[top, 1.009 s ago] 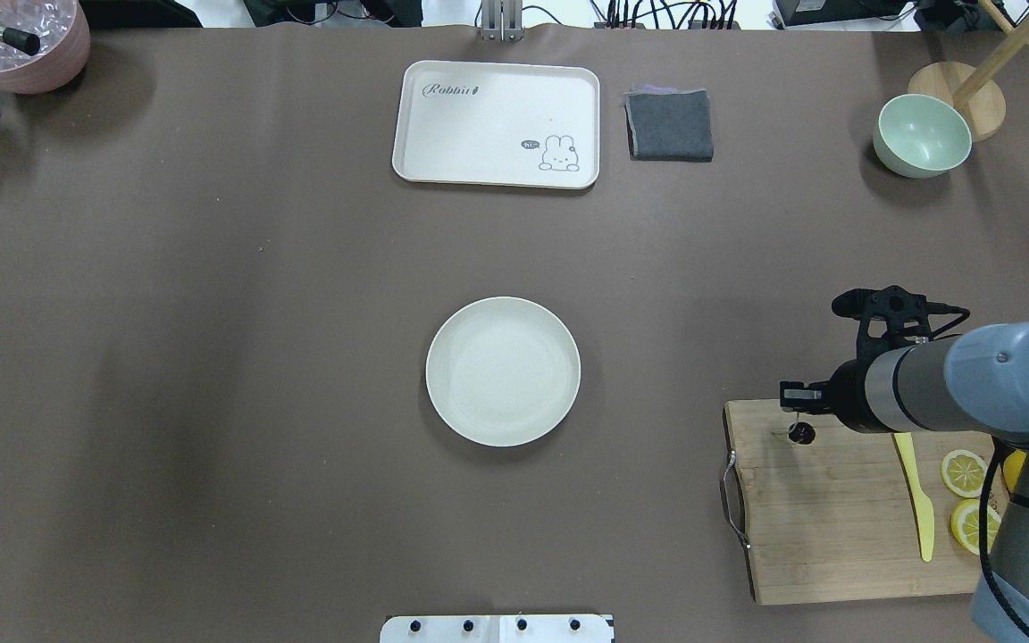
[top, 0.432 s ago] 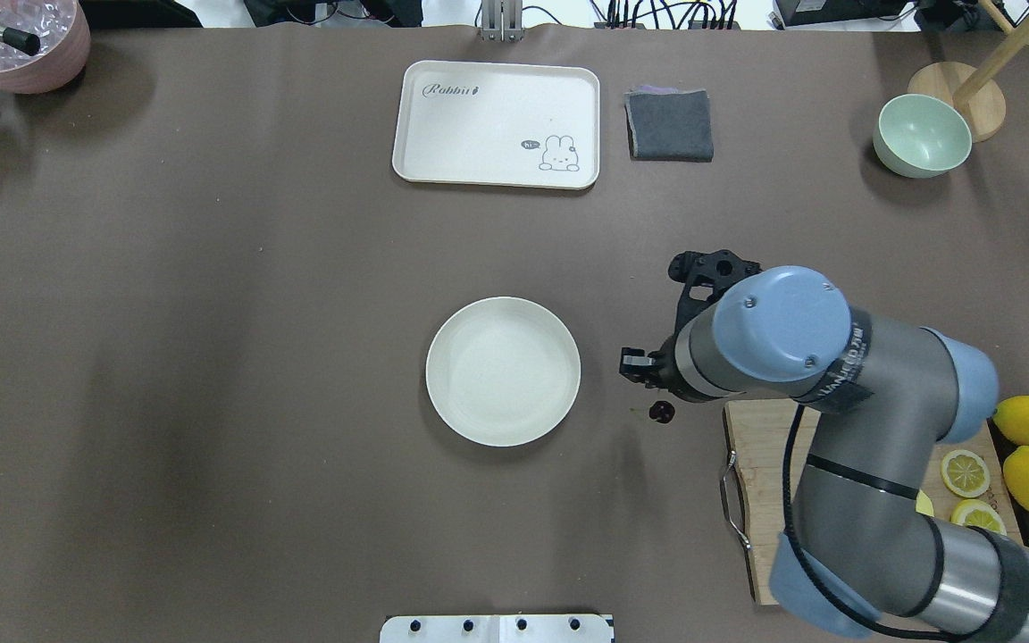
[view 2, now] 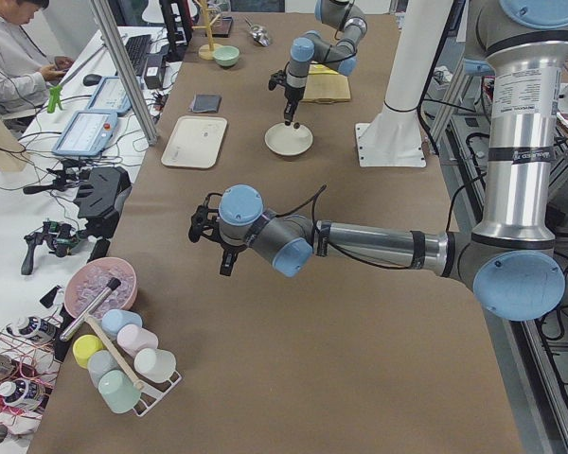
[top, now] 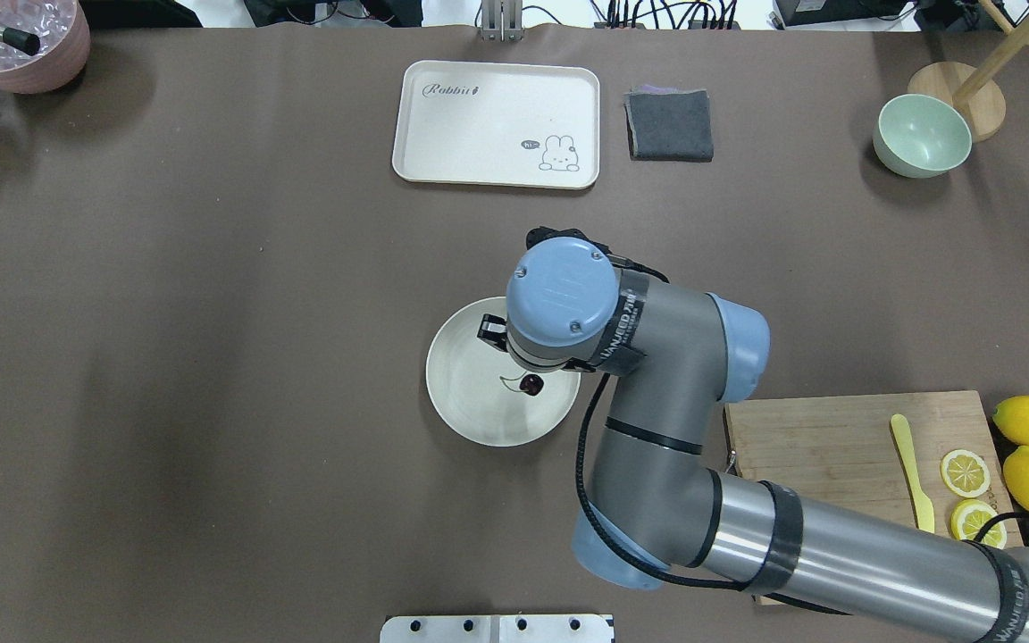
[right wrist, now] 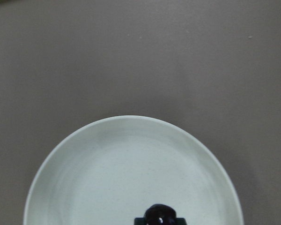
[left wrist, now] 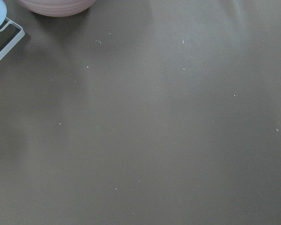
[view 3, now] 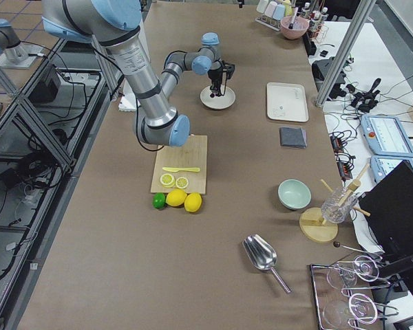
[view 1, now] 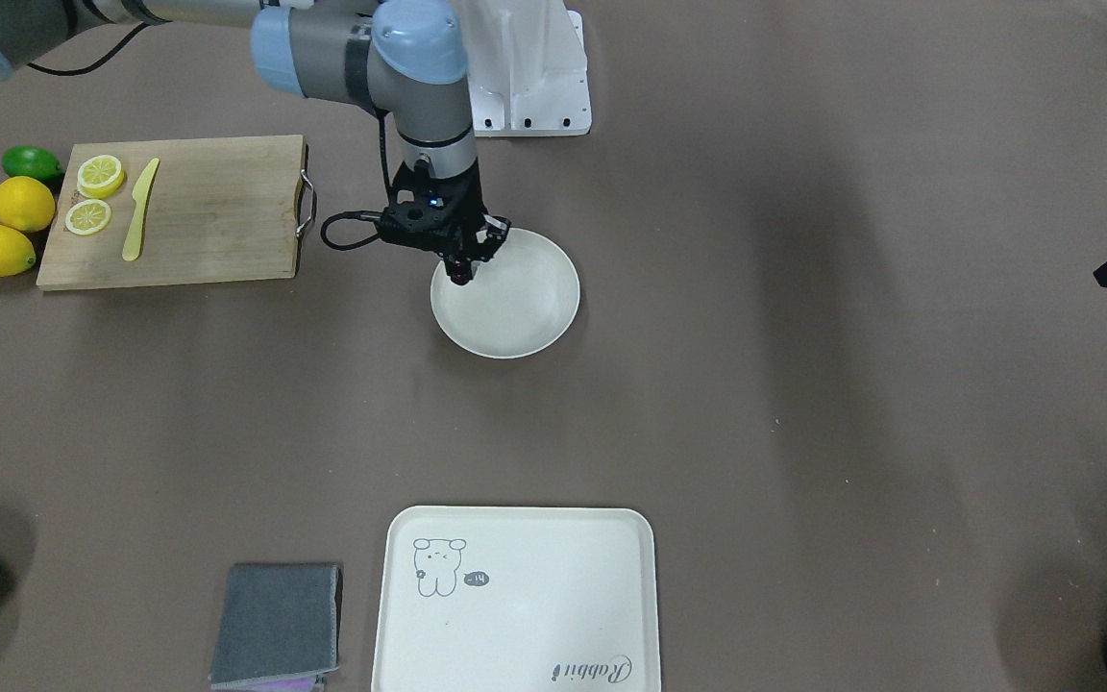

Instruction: Place red cherry on plate

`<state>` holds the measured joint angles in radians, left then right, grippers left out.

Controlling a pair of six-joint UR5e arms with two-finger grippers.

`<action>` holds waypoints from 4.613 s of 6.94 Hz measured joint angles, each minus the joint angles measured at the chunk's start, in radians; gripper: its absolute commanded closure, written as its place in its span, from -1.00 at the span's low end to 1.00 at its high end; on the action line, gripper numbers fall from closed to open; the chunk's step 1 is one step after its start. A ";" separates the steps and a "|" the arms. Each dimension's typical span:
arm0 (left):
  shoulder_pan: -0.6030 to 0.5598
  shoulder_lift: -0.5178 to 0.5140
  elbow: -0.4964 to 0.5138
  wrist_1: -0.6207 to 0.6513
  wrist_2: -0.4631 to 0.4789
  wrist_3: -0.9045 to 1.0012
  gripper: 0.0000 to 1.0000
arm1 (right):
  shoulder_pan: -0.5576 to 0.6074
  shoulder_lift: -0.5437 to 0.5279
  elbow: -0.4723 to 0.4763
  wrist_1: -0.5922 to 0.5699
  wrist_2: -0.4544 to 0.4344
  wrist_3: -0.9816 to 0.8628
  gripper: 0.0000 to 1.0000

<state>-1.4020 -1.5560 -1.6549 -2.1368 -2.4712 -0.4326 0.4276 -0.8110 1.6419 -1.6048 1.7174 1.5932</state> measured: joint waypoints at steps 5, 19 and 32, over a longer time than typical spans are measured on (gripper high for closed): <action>-0.014 0.020 0.002 0.012 -0.003 0.042 -0.96 | 0.043 -0.068 0.082 0.002 0.002 -0.026 -1.00; -0.135 0.088 -0.155 0.786 0.229 0.471 -0.96 | 1.177 -0.892 0.067 -0.003 0.479 -1.746 -1.00; -0.133 0.082 -0.161 0.782 0.229 0.469 -0.96 | 1.221 -0.945 0.036 0.022 0.485 -1.770 -1.00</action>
<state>-1.5348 -1.4741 -1.8160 -1.3545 -2.2427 0.0368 1.6490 -1.7564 1.6776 -1.5831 2.2027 -0.1771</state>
